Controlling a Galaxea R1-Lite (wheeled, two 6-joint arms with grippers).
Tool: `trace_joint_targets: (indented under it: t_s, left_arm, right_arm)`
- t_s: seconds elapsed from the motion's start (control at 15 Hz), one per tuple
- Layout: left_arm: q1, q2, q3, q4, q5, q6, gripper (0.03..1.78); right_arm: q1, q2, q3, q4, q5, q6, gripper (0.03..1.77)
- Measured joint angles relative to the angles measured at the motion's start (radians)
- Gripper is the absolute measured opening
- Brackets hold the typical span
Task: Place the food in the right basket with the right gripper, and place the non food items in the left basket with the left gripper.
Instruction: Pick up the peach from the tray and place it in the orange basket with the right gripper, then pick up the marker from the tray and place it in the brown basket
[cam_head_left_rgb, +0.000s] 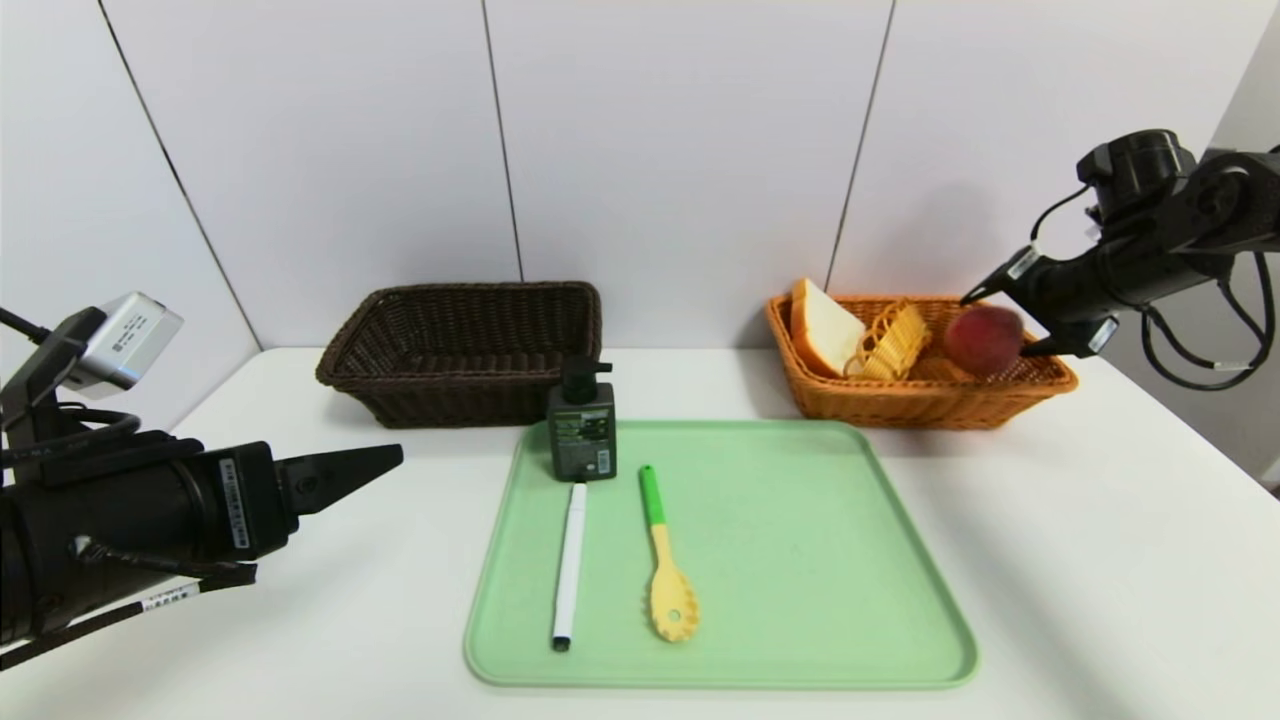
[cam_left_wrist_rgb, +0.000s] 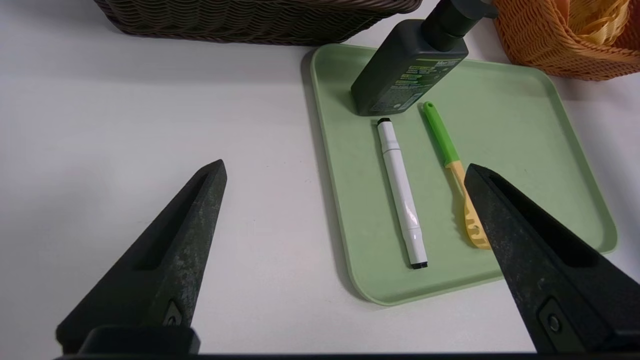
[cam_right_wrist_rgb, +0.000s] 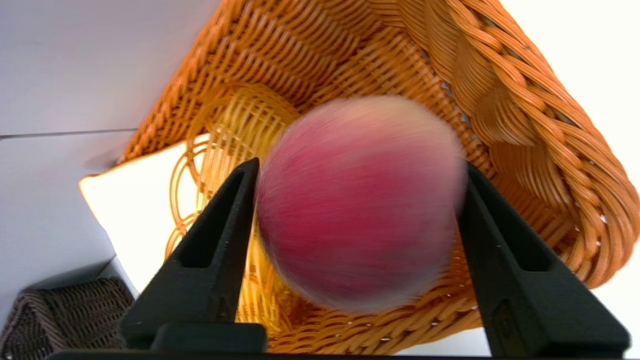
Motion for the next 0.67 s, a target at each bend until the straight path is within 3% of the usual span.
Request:
trace_joint_targets:
  t_s: [0.53, 0.67]
  left_arm:
    - [0.000, -0.006, -0.002, -0.002, -0.003, 0.004, 1.69]
    - [0.000, -0.010, 0.003, -0.001, 0.001, 0.043, 1.69]
  right_arm:
    - [0.006, -0.023, 0.001, 0.006, 0.001, 0.004, 1.55]
    - [0.014, -0.083, 0.002, 0.026, -0.004, -0.006, 1.59]
